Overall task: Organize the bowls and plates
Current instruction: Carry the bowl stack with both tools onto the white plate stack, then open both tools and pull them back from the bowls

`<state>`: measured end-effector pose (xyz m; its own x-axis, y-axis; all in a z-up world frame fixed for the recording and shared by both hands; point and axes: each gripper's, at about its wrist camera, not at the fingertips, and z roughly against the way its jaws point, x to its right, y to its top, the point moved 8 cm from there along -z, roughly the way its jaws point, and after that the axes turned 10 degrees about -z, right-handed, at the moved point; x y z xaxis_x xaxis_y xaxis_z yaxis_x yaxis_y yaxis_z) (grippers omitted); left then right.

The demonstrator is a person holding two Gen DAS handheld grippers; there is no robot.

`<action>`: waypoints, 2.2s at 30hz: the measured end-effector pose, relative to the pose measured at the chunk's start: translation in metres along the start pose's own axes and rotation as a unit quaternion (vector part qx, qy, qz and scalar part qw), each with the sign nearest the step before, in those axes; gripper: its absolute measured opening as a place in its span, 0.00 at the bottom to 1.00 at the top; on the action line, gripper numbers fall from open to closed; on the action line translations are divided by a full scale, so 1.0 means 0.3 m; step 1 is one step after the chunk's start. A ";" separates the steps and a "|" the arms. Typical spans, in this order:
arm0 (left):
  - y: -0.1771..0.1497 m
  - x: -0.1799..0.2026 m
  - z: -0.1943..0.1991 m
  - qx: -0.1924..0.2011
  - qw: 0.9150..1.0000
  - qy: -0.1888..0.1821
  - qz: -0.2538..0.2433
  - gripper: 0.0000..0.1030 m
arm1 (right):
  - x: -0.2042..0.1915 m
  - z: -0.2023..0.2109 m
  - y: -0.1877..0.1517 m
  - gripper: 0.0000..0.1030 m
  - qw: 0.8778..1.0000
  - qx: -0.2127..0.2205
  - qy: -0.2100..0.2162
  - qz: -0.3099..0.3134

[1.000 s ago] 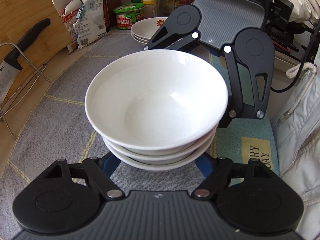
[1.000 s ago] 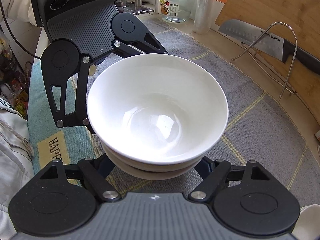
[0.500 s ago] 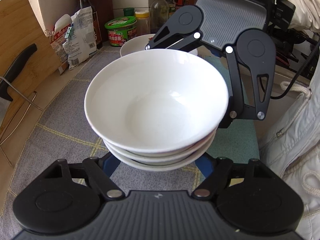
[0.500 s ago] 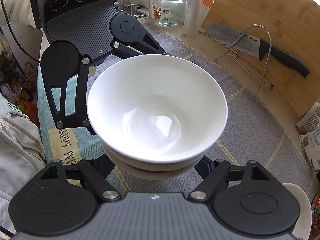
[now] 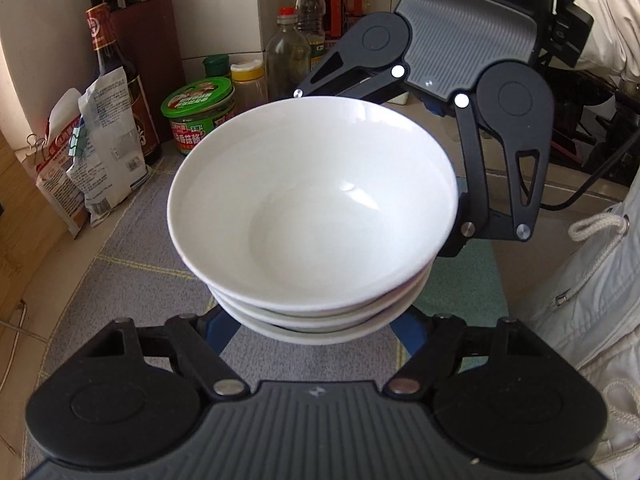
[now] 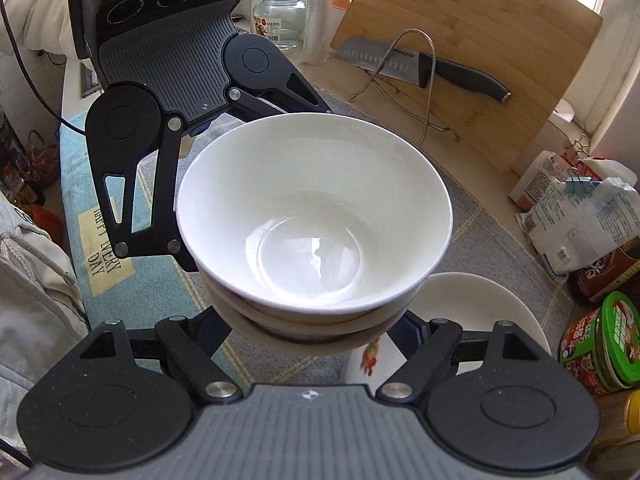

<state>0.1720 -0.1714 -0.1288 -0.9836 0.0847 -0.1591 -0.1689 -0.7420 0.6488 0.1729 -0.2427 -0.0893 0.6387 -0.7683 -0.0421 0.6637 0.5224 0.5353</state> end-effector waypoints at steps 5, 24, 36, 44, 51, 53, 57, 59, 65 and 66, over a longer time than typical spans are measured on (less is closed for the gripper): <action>0.076 -0.019 -0.081 0.005 1.000 -0.007 -0.012 0.78 | 0.089 0.038 -0.050 0.84 1.000 0.002 -0.012 -0.010; 0.178 -0.093 -0.297 -0.004 1.000 -0.015 -0.024 0.78 | 0.314 0.028 -0.167 0.84 0.999 -0.006 -0.025 -0.035; 0.188 -0.103 -0.341 -0.010 1.000 -0.024 -0.013 0.78 | 0.357 0.008 -0.183 0.84 0.999 -0.013 -0.020 -0.042; 0.193 -0.106 -0.348 -0.009 1.000 -0.026 -0.012 0.78 | 0.364 0.003 -0.187 0.84 0.999 -0.011 -0.017 -0.048; 0.193 -0.092 -0.345 -0.009 1.000 -0.018 -0.023 0.78 | 0.359 -0.001 -0.186 0.86 0.998 -0.015 -0.014 -0.053; 0.191 -0.090 -0.344 -0.009 1.000 -0.018 -0.021 0.78 | 0.359 0.000 -0.184 0.89 0.998 -0.013 -0.005 -0.063; 0.190 -0.099 -0.320 -0.001 1.000 -0.006 -0.011 0.89 | 0.351 0.023 -0.172 1.00 0.998 0.006 -0.002 -0.063; 0.184 -0.107 -0.307 -0.002 1.000 0.008 -0.007 0.93 | 0.348 0.033 -0.166 1.00 0.998 0.011 -0.005 -0.063; 0.150 -0.109 -0.238 0.004 0.998 0.052 0.028 0.94 | 0.334 0.061 -0.178 1.00 0.997 0.017 -0.021 -0.070; 0.149 -0.104 -0.216 0.008 0.997 0.069 0.032 0.94 | 0.326 0.071 -0.179 1.00 0.997 0.020 -0.026 -0.070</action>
<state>0.1992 -0.2503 -0.1429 -0.9747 -0.0552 -0.2164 -0.1080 -0.7318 0.6729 0.1915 -0.3539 -0.1042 0.5183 -0.8519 -0.0752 0.7288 0.3939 0.5600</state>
